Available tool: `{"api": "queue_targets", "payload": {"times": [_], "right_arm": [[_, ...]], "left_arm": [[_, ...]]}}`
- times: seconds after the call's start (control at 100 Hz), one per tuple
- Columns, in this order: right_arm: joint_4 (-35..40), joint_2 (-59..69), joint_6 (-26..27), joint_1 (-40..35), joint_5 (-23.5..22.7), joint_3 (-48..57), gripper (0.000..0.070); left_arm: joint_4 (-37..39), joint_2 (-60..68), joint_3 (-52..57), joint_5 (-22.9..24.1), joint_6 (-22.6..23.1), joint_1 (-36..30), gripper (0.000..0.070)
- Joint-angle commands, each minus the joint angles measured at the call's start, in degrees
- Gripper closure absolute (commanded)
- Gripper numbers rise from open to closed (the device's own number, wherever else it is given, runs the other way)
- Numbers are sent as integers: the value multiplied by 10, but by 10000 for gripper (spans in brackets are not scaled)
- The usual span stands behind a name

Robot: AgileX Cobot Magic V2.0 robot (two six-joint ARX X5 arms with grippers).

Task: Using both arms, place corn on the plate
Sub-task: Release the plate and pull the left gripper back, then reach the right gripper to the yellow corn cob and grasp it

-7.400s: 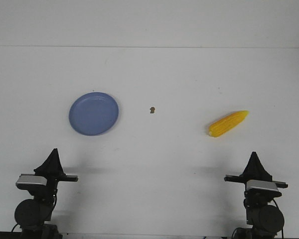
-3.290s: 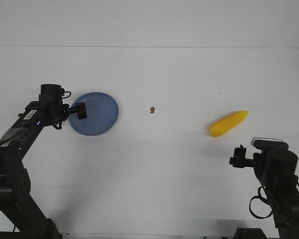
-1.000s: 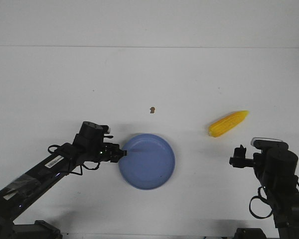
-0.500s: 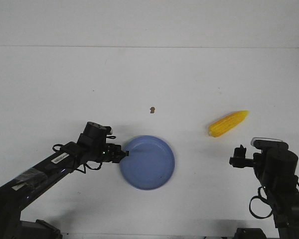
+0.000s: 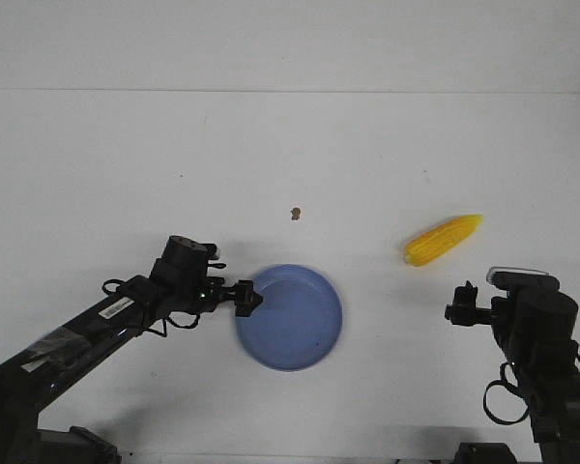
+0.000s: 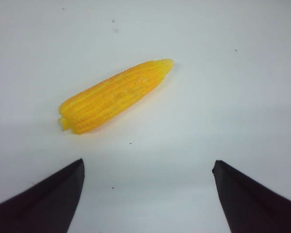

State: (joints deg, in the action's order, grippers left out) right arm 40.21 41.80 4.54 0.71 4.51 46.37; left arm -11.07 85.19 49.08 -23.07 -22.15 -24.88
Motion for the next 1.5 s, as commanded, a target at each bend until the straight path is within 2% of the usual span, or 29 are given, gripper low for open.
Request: {"api": "queue_targets", "payload": {"times": [0.0,0.2,0.36,0.46,0.53,0.64,0.69,0.8,0.95,1.2,1.49], "right_arm": [[-3,2,4,0,-2,9,139],[-2,2,4,0,-2,9,139],[-2,2,4,0,-2,9,139],[-3,2,4,0,-2,9,139],[-3,2,15,0,-2,9,139],[-4,2,38,0,-2,9,139],[-7,2,45,0,-2,9,139],[-17,4,60,0,-2,9,140],[-68,45,95,0,-5,9,140],[-158,209,150,0,-25,27,140],[-175,401,182,1,-29,128,140]], "left_arm": [[-6,4,3,4,12,4,0],[1,-63,3,11,56,49,0],[-11,-144,3,54,125,110,0],[-27,-195,3,63,170,151,0],[-42,-225,3,93,185,170,0],[-68,-259,3,167,216,185,0],[-73,-269,2,182,217,185,0],[-73,-276,2,182,218,185,0],[-73,-274,2,182,217,185,0],[-69,-274,2,182,217,185,0],[-69,-274,2,182,215,185,0]]}}
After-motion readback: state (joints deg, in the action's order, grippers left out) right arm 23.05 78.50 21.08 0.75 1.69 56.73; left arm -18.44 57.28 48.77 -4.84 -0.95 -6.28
